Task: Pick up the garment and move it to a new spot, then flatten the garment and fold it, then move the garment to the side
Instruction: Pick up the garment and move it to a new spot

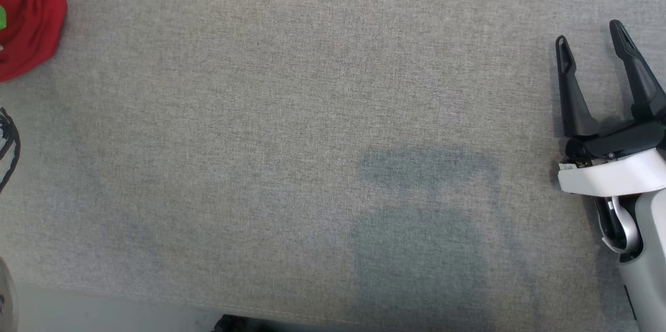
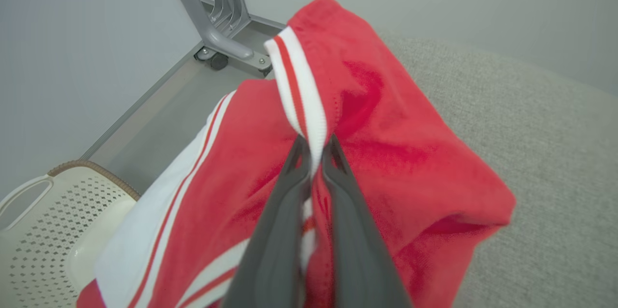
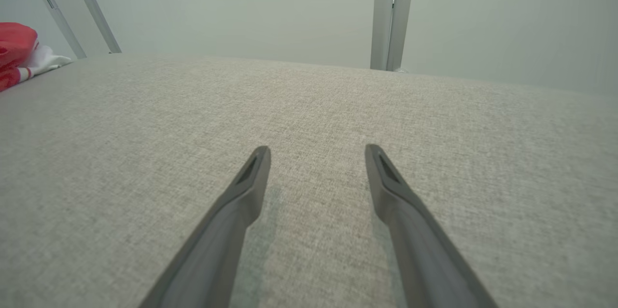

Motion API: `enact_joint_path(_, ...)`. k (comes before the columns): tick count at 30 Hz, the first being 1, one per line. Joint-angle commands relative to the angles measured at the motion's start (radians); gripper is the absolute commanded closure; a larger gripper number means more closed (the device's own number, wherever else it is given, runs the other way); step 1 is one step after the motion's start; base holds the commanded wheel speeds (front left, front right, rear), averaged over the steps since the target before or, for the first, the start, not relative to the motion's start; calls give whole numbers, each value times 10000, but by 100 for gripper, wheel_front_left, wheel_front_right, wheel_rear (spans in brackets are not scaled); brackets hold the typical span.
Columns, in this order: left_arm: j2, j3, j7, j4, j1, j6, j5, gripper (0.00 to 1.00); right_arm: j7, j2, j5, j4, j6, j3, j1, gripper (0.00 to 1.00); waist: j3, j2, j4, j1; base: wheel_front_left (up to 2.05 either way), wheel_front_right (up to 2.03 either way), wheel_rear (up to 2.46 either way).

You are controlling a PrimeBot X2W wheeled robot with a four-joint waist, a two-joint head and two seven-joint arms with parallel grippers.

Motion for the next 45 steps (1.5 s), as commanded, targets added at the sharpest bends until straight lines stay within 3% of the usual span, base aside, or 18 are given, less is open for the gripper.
enact_joint_path(1, 114, -41, -449, -137, 172, -44, 42, 100, 82, 25, 33, 337, -33, -116, -6, 0, -427, -1, -57, 0, 0, 0, 0)
enact_joint_path(5, 73, -79, -1522, -490, 260, -101, -126, 100, 62, 287, 115, 492, -28, -418, 13, 0, -1142, -1, -117, 0, 0, 0, 0)
enact_joint_path(9, -24, -581, -1928, -1113, 271, -121, 11, 100, 54, 621, 113, 610, -27, -660, 130, 0, -1889, -1, -214, 0, 0, 0, 0)
enact_joint_path(23, 263, -3040, -1679, -4526, 898, -120, 115, 100, 54, 1842, 190, 917, -28, -888, 980, 0, -4494, -1, -1426, 0, 0, 0, 0)
enact_joint_path(34, -236, -4172, -640, -6946, 1493, -122, -331, 100, 53, 2225, 250, 932, -27, -1072, 1583, 0, -5454, -1, -3588, 0, 0, 0, 0)
enact_joint_path(40, -770, -4837, -337, -7441, 1484, -121, -628, 100, 54, 2305, 284, 913, -25, -1084, 1713, 0, -5550, -1, -4600, 0, 0, 0, 0)
enact_joint_path(45, -1033, -5680, -424, -7629, 1510, -110, -794, 100, 53, 2370, 321, 855, -25, -1107, 1759, 0, -5487, -1, -5051, 0, 0, 0, 0)
